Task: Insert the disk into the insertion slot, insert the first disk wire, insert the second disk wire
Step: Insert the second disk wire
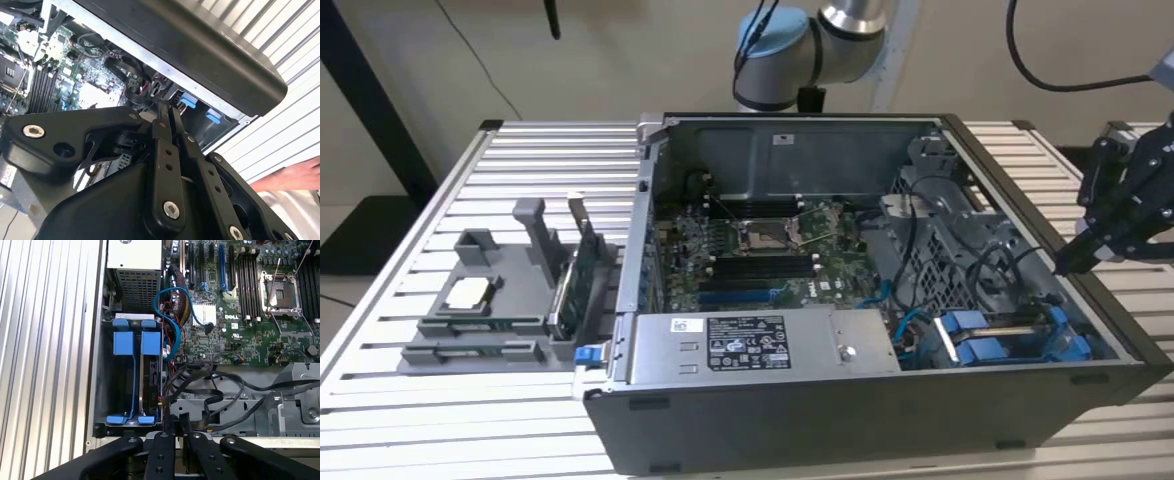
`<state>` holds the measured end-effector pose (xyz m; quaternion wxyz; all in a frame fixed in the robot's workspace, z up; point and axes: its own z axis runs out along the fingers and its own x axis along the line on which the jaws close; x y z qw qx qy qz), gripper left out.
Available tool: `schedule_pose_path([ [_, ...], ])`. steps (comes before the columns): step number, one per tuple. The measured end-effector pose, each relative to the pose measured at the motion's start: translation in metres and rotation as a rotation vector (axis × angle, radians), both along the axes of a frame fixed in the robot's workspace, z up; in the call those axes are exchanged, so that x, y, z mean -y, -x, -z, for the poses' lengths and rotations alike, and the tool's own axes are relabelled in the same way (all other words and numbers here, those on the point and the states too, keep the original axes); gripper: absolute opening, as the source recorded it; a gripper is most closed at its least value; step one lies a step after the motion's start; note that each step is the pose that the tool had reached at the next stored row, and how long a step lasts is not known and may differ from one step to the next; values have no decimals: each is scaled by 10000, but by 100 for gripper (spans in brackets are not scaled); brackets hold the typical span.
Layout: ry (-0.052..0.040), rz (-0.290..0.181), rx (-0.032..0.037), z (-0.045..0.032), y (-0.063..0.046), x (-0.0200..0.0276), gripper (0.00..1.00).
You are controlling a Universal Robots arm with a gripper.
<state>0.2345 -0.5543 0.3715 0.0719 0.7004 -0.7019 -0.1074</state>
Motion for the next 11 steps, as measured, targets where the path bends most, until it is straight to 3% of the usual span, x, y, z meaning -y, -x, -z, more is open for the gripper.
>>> schedule_pose_path([
  [4, 0, 0, 0, -18, 0, 0, 16],
  [11, 0, 1, 0, -114, 27, 0, 16],
])
